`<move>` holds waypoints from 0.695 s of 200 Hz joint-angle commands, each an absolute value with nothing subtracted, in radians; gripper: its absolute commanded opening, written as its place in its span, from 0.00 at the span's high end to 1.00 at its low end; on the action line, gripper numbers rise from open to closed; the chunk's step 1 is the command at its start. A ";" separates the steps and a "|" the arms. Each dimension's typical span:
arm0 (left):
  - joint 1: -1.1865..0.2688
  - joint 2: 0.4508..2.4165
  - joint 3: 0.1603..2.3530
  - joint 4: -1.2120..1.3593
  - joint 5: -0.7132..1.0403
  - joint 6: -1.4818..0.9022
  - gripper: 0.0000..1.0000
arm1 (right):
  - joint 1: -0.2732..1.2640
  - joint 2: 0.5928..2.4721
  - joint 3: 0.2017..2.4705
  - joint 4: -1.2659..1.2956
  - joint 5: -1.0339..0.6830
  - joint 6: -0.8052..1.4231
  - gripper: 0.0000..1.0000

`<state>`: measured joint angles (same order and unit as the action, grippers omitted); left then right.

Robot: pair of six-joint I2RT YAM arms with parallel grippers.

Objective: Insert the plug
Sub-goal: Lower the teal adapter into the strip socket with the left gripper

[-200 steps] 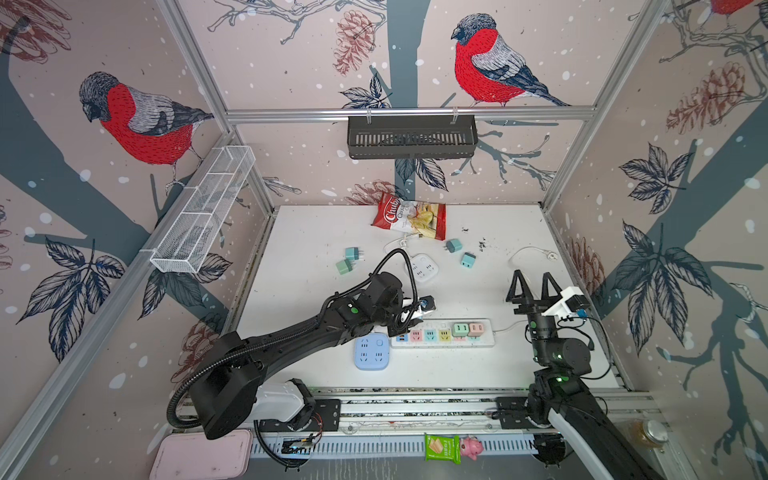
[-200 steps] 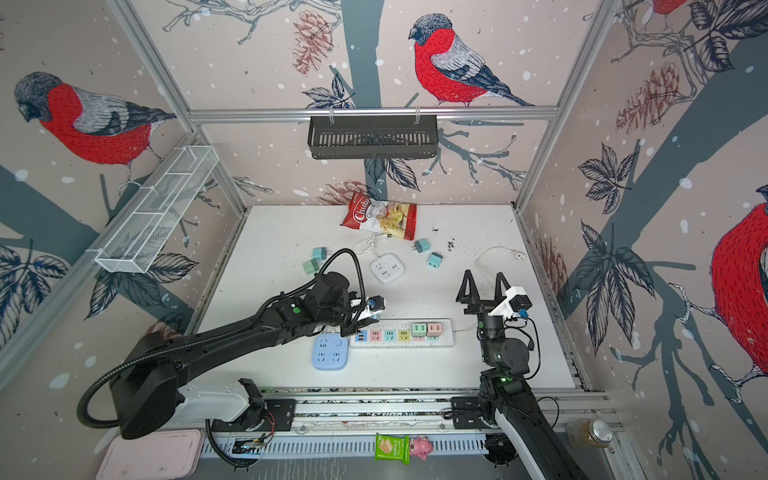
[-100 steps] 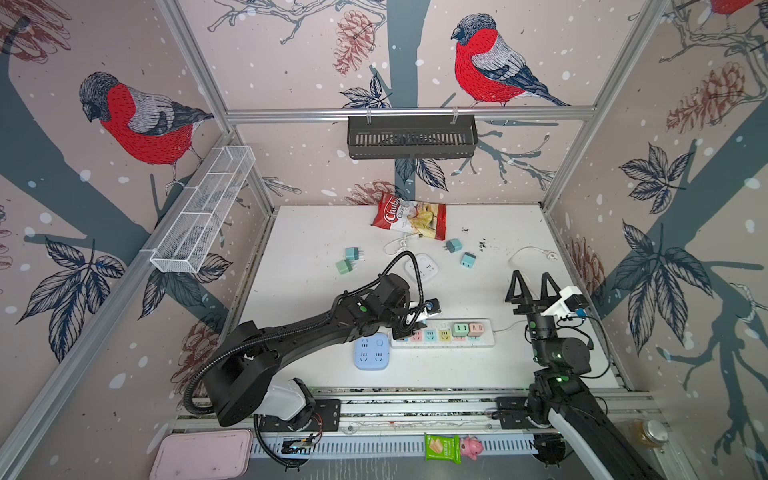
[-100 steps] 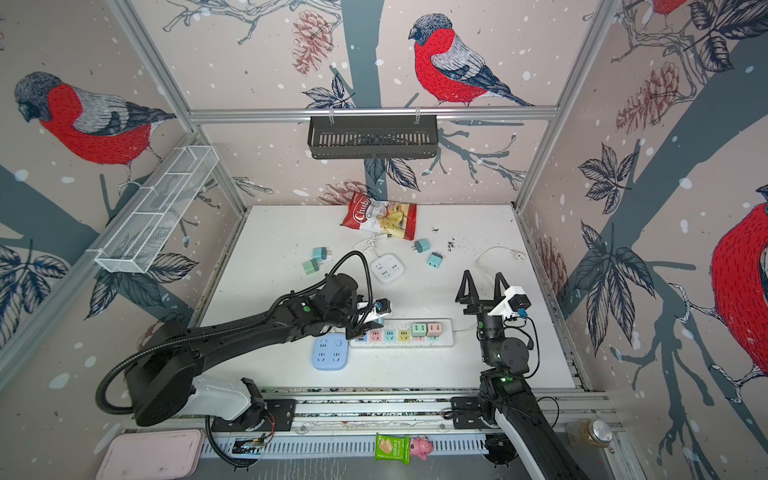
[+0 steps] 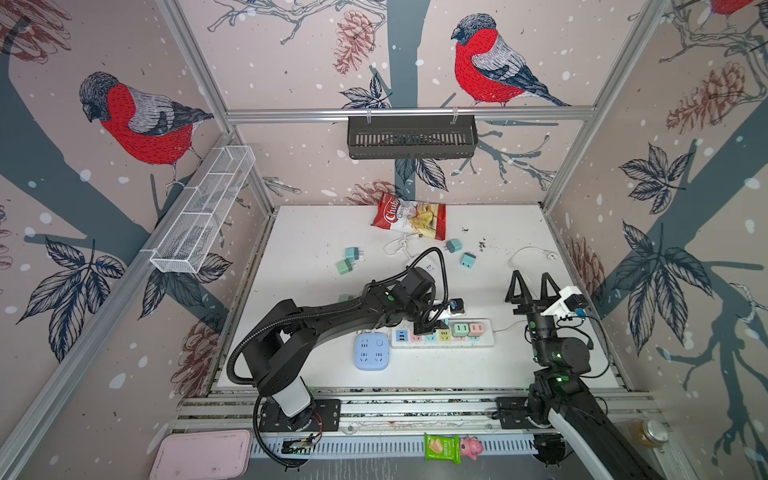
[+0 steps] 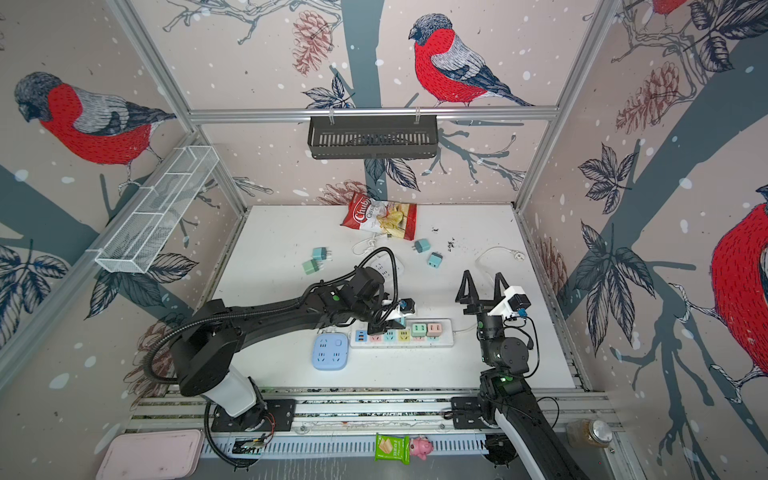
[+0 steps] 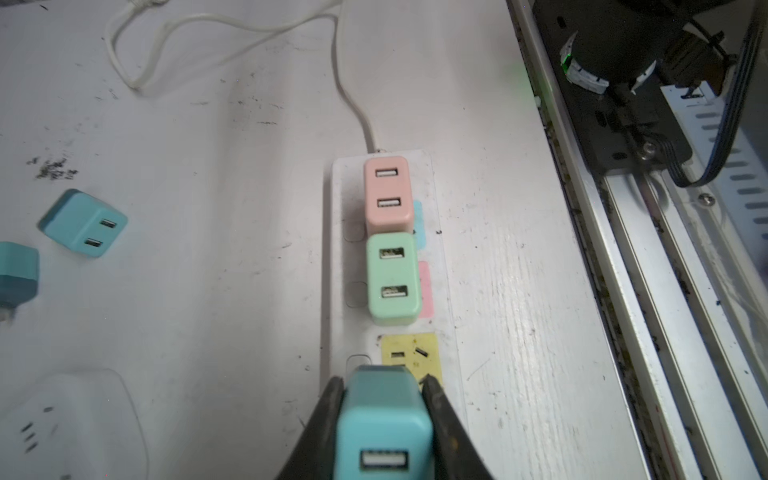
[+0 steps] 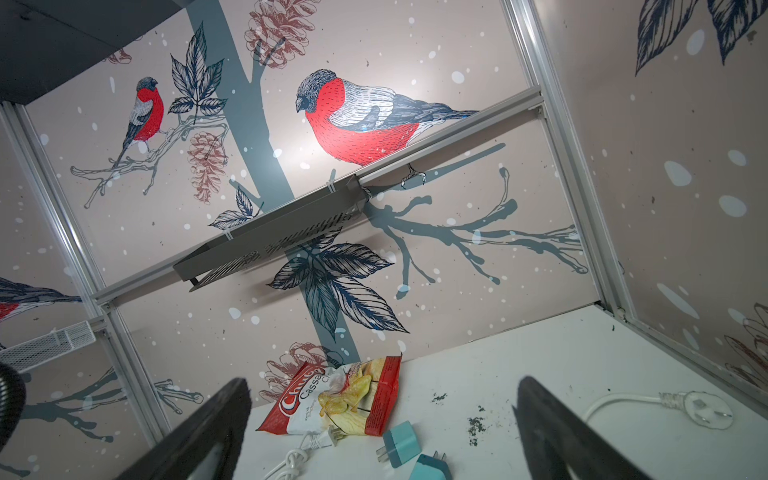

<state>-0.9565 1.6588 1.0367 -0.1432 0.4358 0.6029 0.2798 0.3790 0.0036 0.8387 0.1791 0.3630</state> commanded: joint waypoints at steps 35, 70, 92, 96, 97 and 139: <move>-0.996 1.695 1.078 -0.179 0.430 0.635 1.00 | 0.278 0.380 -0.178 0.861 0.170 0.363 0.00; -0.997 1.708 1.078 -0.173 0.439 0.624 1.00 | 0.277 0.379 -0.173 0.848 0.164 0.362 0.00; -0.997 1.732 1.105 -0.211 0.431 0.633 1.00 | 0.278 0.377 -0.173 0.845 0.169 0.365 0.00; -0.997 1.734 1.107 -0.212 0.430 0.631 1.00 | 0.278 0.379 -0.172 0.844 0.165 0.365 0.00; -0.997 1.735 1.108 -0.213 0.430 0.631 1.00 | 0.278 0.378 -0.171 0.845 0.165 0.365 0.00; -0.997 1.755 1.113 -0.207 0.420 0.612 1.00 | 0.277 0.378 -0.170 0.841 0.161 0.365 0.00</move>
<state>-0.9974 1.7386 1.0962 -0.1909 0.4168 0.6083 0.2783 0.3794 0.0036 0.8383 0.1665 0.3630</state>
